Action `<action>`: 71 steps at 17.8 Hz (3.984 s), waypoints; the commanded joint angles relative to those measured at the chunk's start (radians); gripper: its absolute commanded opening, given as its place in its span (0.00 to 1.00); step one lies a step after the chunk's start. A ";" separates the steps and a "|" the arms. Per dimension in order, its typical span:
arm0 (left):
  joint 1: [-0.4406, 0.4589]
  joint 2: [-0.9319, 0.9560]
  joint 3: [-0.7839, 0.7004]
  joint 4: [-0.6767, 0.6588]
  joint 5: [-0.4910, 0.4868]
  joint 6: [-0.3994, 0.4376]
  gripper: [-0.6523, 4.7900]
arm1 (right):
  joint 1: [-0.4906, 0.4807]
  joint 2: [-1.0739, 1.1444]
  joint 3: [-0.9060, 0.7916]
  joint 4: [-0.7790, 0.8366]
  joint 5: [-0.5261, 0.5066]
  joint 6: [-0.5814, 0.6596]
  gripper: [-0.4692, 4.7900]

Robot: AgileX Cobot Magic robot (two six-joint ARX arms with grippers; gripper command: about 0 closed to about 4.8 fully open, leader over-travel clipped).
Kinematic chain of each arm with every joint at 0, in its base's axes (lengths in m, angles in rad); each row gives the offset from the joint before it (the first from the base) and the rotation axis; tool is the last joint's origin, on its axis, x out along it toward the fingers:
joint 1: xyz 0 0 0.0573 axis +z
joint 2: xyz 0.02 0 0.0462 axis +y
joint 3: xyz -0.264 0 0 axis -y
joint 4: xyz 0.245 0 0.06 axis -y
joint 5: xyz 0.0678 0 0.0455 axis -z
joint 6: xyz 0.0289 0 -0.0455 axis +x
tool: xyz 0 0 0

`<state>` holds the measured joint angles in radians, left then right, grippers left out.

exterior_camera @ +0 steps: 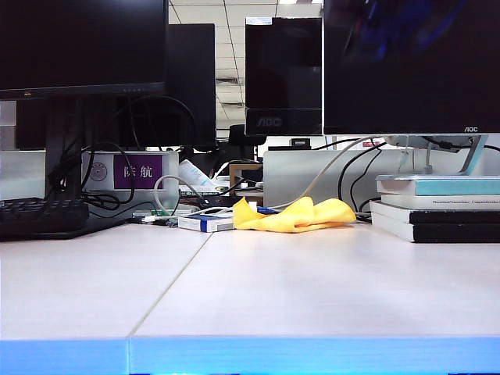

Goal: Wipe the table from front to back using the rag.

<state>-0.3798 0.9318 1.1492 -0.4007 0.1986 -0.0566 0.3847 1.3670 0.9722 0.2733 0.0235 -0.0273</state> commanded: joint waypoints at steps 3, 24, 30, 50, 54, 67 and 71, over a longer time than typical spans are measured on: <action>0.000 -0.001 0.006 0.014 0.005 0.004 0.11 | 0.001 0.405 0.123 0.272 0.003 -0.004 0.09; 0.000 -0.001 0.006 0.043 0.034 0.000 0.11 | -0.040 1.068 0.830 0.048 0.041 -0.086 0.54; 0.000 -0.001 0.006 0.042 0.034 0.000 0.11 | -0.051 1.182 1.036 -0.114 0.053 -0.087 0.37; 0.000 -0.002 0.006 0.007 0.034 0.000 0.11 | -0.056 1.212 1.078 -0.224 0.071 -0.156 0.09; 0.000 -0.002 0.006 0.006 0.034 0.000 0.11 | -0.031 1.210 1.078 -0.293 0.072 -0.156 0.09; 0.000 -0.003 0.006 0.006 0.034 0.000 0.11 | -0.011 1.194 1.077 -0.426 0.072 -0.050 0.09; 0.000 -0.003 0.006 0.007 0.034 0.000 0.11 | -0.011 1.173 1.077 -0.488 0.072 -0.051 0.09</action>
<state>-0.3786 0.9321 1.1496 -0.4049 0.2256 -0.0570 0.3695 2.5362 2.0571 -0.1253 0.1028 -0.0826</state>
